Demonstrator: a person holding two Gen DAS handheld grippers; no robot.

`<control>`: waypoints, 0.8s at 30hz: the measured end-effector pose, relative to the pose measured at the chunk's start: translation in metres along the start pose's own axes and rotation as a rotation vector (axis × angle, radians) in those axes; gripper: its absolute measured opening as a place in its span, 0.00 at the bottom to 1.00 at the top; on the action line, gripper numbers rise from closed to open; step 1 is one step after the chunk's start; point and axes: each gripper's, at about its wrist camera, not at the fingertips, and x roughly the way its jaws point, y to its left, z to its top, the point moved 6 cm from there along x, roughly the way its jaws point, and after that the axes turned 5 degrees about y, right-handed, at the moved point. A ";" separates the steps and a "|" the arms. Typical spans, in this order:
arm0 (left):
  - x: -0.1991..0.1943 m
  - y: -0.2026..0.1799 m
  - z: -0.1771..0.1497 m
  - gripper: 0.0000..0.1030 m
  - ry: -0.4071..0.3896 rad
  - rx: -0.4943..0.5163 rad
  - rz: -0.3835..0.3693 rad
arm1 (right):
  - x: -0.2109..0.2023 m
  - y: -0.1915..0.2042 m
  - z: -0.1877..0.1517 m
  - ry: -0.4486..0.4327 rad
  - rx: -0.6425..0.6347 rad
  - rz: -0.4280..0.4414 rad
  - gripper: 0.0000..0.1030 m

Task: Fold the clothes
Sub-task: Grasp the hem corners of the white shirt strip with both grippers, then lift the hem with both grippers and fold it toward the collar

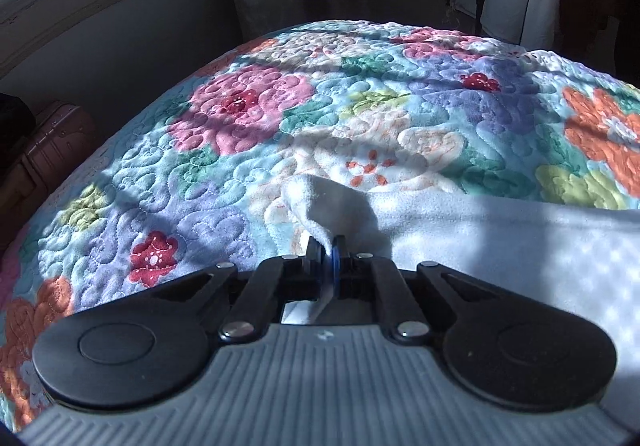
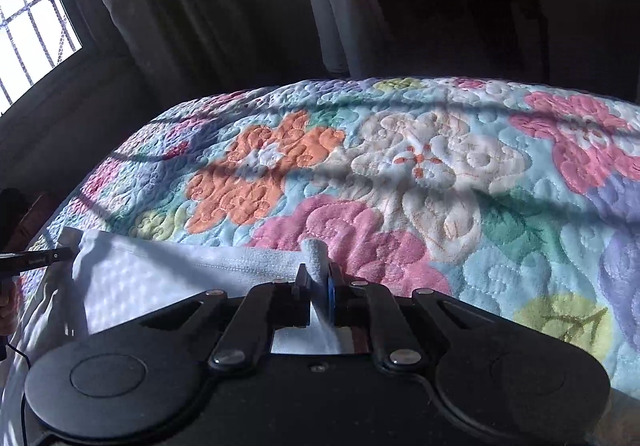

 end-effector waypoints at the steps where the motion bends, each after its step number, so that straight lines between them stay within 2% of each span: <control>1: -0.012 0.002 0.000 0.04 -0.016 -0.010 -0.002 | -0.009 0.006 0.000 -0.011 -0.004 0.013 0.09; 4: -0.059 0.012 0.000 0.04 -0.055 -0.037 -0.022 | -0.038 0.027 -0.001 -0.010 -0.018 0.061 0.09; 8: -0.149 0.042 -0.004 0.05 -0.119 -0.103 -0.041 | -0.087 0.064 -0.002 -0.015 -0.065 0.165 0.09; 14: -0.256 0.085 -0.040 0.05 -0.160 -0.126 0.028 | -0.168 0.119 -0.009 -0.046 -0.161 0.283 0.09; 16: -0.278 0.097 -0.052 0.05 -0.157 -0.175 0.015 | -0.199 0.134 -0.019 -0.014 -0.141 0.344 0.09; 18: -0.297 0.107 -0.070 0.05 -0.147 -0.207 0.004 | -0.222 0.144 -0.032 0.032 -0.146 0.368 0.09; 23: -0.325 0.136 -0.127 0.06 -0.098 -0.271 -0.005 | -0.270 0.163 -0.098 0.239 -0.116 0.504 0.09; 24: -0.328 0.143 -0.139 0.06 -0.095 -0.288 -0.015 | -0.275 0.164 -0.110 0.255 -0.109 0.517 0.09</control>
